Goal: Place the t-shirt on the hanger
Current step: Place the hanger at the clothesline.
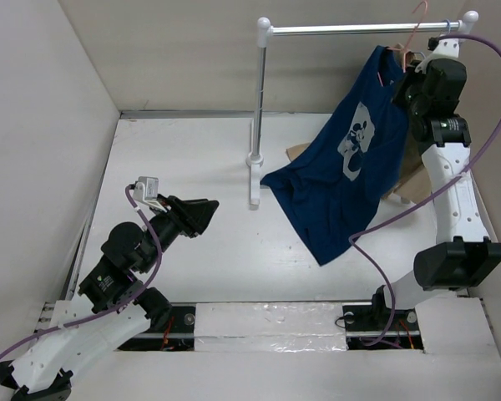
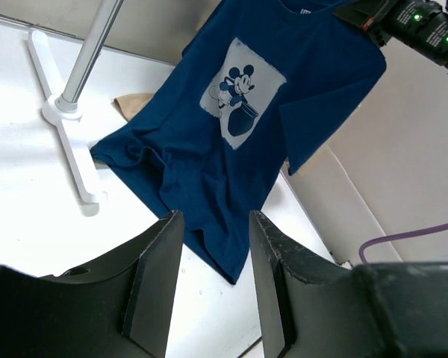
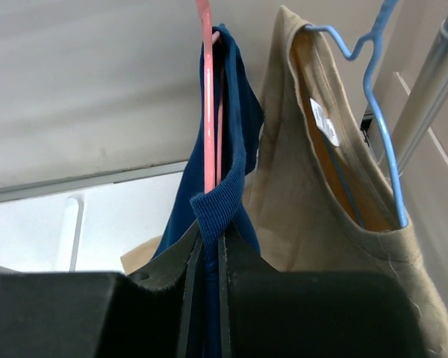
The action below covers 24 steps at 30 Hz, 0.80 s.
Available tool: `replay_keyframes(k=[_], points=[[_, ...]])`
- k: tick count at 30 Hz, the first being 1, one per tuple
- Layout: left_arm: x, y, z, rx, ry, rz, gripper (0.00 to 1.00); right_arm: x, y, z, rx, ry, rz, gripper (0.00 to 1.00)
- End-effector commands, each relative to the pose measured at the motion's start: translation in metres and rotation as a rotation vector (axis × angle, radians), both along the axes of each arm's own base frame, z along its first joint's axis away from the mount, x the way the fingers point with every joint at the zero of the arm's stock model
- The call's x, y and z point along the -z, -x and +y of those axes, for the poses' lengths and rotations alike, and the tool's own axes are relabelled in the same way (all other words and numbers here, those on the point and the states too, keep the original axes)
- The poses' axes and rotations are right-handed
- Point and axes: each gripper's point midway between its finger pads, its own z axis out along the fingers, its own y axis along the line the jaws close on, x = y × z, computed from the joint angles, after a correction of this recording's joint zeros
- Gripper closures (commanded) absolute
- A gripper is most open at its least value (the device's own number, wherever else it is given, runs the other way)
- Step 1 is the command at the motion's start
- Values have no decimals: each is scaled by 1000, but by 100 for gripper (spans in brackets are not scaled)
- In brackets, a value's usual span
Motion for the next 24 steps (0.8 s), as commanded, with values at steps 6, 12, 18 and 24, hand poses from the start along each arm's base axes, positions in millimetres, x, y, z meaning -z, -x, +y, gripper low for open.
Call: replay_keyframes(k=[6, 12, 18, 24], points=[[-10, -2, -2, 3, 15, -30, 61, -10, -7, 0, -1, -29, -138, 100], [-6, -4, -7, 10, 4, -11, 61, -19, 4, 0, 6, -45, -161, 90], [-9, -5, -5, 1, 10, -11, 60, -37, 34, 3, 6, -94, -218, 41], [-19, -8, 4, -45, -3, 0, 54, -72, 91, 5, 10, -101, -322, 0]])
